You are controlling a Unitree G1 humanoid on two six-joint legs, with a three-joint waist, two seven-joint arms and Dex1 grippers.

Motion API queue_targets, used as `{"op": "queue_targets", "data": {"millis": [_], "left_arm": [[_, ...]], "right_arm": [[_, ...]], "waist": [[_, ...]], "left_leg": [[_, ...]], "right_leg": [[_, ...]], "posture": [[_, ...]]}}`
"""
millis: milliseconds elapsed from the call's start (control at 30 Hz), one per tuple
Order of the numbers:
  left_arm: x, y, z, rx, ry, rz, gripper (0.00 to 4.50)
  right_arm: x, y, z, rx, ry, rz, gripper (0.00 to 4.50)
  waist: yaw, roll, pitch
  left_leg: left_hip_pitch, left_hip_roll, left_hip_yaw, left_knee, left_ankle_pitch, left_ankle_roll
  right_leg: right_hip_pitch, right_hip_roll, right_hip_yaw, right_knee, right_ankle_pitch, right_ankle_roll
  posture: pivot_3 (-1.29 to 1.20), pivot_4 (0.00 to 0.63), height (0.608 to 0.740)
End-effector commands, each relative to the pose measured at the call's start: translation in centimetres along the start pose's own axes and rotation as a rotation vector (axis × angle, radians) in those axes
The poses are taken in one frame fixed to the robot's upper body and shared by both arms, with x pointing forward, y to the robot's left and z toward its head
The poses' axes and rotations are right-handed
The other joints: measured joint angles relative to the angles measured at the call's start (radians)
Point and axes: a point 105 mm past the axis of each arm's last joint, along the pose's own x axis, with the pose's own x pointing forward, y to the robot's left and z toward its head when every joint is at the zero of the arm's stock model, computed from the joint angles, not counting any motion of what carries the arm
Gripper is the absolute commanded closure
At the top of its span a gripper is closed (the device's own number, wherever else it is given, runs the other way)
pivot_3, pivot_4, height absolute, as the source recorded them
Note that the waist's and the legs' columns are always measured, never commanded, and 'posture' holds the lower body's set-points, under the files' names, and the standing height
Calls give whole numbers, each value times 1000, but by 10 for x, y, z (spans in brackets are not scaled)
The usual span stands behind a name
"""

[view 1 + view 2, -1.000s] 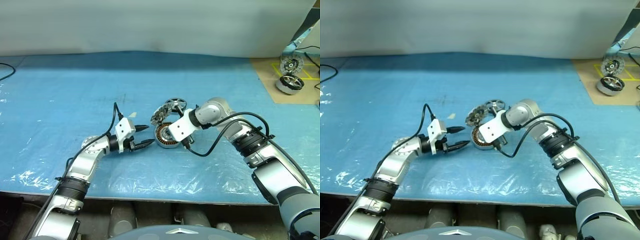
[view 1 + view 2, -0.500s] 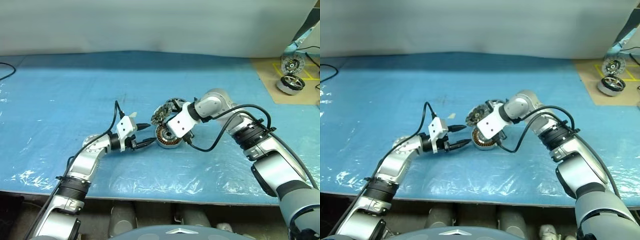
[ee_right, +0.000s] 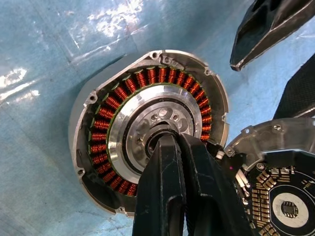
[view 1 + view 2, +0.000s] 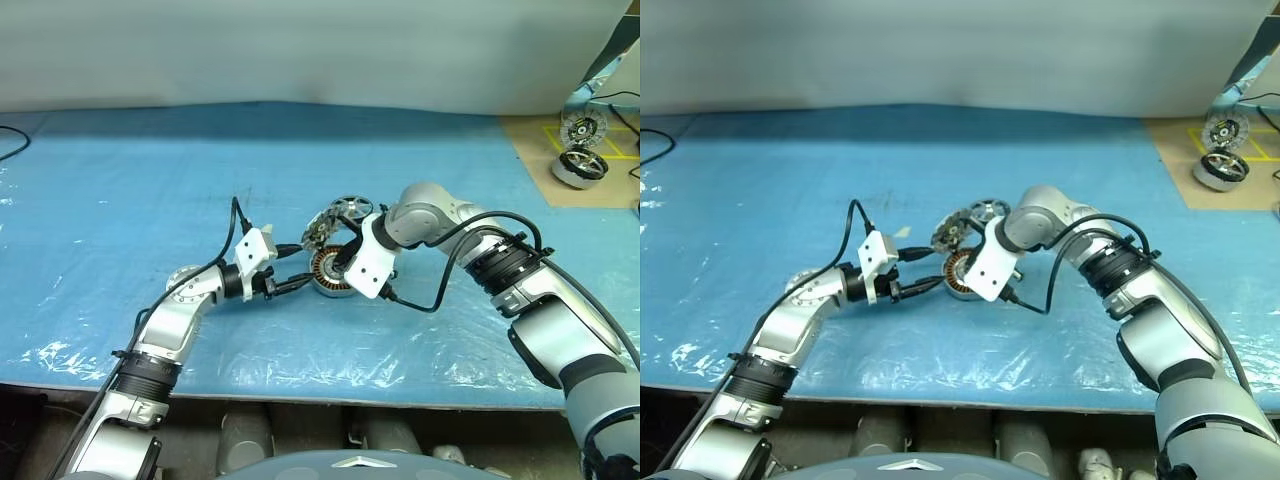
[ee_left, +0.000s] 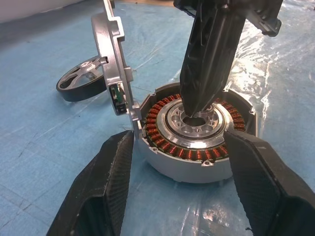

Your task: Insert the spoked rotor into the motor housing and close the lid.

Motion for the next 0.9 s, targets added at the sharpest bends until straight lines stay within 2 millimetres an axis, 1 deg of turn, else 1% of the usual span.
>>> {"op": "queue_targets", "data": {"millis": [33, 200, 333, 567, 900], "left_arm": [[-1, 2, 7, 23, -31, 3, 1477], [-2, 1, 9, 23, -34, 4, 1477], [1, 0, 11, 23, -37, 3, 1477], [2, -1, 10, 20, -37, 8, 1477], [1, -2, 11, 20, -37, 14, 1477]], "right_arm": [[-6, -11, -1, -94, 29, -14, 4474], [-7, -13, -9, -190, 95, 17, 4474], [-4, -14, -4, -223, 72, 24, 4474], [-1, -18, 0, -285, 66, 29, 4474], [1, -19, 1, -283, 60, 21, 4474]], "waist": [[0, 0, 0], [-1, 0, 0], [-1, 0, 0], [-1, 0, 0], [-1, 0, 0]], "left_leg": [[0, 0, 0, 0, 0, 0], [0, 0, 0, 0, 0, 0], [0, 0, 0, 0, 0, 0], [0, 0, 0, 0, 0, 0], [0, 0, 0, 0, 0, 0]], "right_leg": [[0, 0, 0, 0, 0, 0], [0, 0, 0, 0, 0, 0], [0, 0, 0, 0, 0, 0], [0, 0, 0, 0, 0, 0], [0, 0, 0, 1, 0, 0]], "posture": [[0, 150, 740], [0, 150, 740], [0, 150, 740], [0, 150, 740], [0, 150, 740]]}}
